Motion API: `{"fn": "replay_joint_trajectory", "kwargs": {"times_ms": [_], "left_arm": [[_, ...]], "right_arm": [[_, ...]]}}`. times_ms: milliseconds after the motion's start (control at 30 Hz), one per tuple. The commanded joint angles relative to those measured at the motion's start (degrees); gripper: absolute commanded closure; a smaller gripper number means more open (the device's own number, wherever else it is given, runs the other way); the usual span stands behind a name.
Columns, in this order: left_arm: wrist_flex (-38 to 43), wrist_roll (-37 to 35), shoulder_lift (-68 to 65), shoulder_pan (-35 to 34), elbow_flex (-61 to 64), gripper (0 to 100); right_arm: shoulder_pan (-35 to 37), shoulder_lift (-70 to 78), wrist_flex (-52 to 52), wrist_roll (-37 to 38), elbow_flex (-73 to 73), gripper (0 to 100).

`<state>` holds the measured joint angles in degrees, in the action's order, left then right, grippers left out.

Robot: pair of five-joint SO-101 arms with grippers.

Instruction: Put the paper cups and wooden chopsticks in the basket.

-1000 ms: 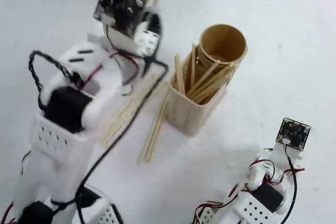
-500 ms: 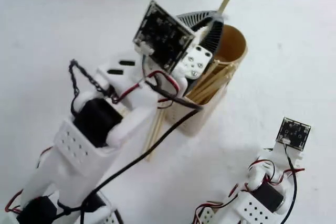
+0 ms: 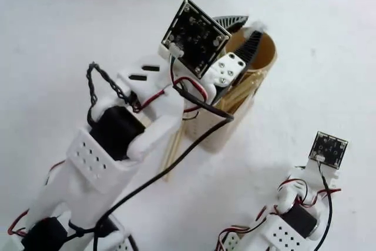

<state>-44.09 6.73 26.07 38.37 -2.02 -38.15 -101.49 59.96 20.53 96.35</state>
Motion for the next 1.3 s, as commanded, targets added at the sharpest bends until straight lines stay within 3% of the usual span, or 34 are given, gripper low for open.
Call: {"fn": "replay_joint_trajectory", "kwargs": {"times_ms": [0,133,300,367,467,600,667,833,933,1033,1267], "left_arm": [[1.05,-0.62,0.48,-1.19,-0.44,89],[-3.34,-0.35,0.40,-9.27,-0.35,93],[-13.54,-0.09,-0.04,-27.21,4.75,95],[-8.88,-0.44,-0.92,-33.36,14.15,93],[4.31,-0.18,-6.11,-38.11,29.89,86],[15.91,0.70,-16.57,-38.55,39.82,84],[12.22,4.57,-20.53,-38.55,37.10,85],[1.14,5.98,-25.80,-37.58,28.92,85],[0.70,6.77,-27.12,-37.41,28.40,85],[0.53,12.13,-28.70,-35.82,28.40,85],[-5.10,11.52,-31.60,-33.45,24.44,85]], "right_arm": [[-0.48,0.22,0.13,0.53,0.62,98.1],[-0.48,0.22,0.13,0.53,0.62,98.1],[-0.48,0.22,0.13,0.53,0.62,98.1],[-0.48,0.22,0.13,0.53,0.62,98.1],[-0.48,0.22,0.13,0.53,0.62,98.1],[-0.48,0.22,0.13,0.53,0.62,98.1],[-0.48,0.22,0.13,0.53,0.62,98.1],[-0.48,0.22,0.13,0.53,0.62,98.1],[-0.48,0.22,0.13,0.53,0.62,98.1],[-0.40,0.22,0.13,0.53,0.62,98.1],[-0.40,0.22,0.13,0.53,0.62,98.1]]}}
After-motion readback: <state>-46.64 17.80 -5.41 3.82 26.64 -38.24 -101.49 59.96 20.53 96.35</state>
